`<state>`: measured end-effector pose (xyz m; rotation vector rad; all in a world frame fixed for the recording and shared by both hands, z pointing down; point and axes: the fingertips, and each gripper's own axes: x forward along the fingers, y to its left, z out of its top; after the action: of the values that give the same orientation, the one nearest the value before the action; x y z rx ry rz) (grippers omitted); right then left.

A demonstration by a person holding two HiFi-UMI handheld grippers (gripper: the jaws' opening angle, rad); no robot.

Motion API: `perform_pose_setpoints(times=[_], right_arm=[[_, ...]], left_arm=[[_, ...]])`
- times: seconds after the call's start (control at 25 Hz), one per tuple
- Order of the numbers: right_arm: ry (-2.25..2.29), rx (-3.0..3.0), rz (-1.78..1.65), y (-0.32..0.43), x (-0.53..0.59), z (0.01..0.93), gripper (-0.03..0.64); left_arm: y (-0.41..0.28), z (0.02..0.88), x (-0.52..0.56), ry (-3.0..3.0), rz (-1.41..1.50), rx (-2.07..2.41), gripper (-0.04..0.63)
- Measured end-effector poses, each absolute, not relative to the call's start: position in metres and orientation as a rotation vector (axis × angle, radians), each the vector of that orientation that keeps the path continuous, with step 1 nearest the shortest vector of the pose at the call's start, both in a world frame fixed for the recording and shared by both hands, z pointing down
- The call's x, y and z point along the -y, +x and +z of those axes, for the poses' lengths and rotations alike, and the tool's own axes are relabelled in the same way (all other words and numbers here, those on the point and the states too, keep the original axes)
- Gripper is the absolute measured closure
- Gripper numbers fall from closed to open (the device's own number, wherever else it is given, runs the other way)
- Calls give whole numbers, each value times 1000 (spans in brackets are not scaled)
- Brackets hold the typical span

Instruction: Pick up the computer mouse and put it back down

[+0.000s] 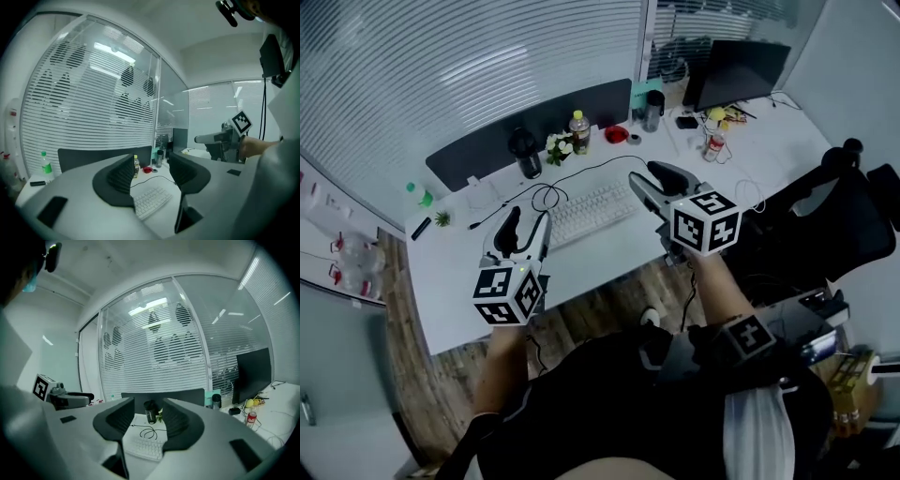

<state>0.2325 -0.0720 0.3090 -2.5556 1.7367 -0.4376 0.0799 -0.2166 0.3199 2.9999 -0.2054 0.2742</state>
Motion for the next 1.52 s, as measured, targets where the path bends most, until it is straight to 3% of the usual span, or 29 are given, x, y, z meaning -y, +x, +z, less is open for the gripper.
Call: perform_pose_setpoints(times=[0.2, 0.52, 1.52], right_arm=[[-2512, -1782, -397, 230, 74, 295, 464], [-2476, -1844, -407, 252, 58, 297, 605], [-2431, -1941, -448, 303, 44, 318, 618]], left_arm=[[74, 313, 219, 2977, 249, 289, 347], [83, 296, 210, 2940, 182, 460, 554], [113, 311, 181, 2885, 324, 612, 566]])
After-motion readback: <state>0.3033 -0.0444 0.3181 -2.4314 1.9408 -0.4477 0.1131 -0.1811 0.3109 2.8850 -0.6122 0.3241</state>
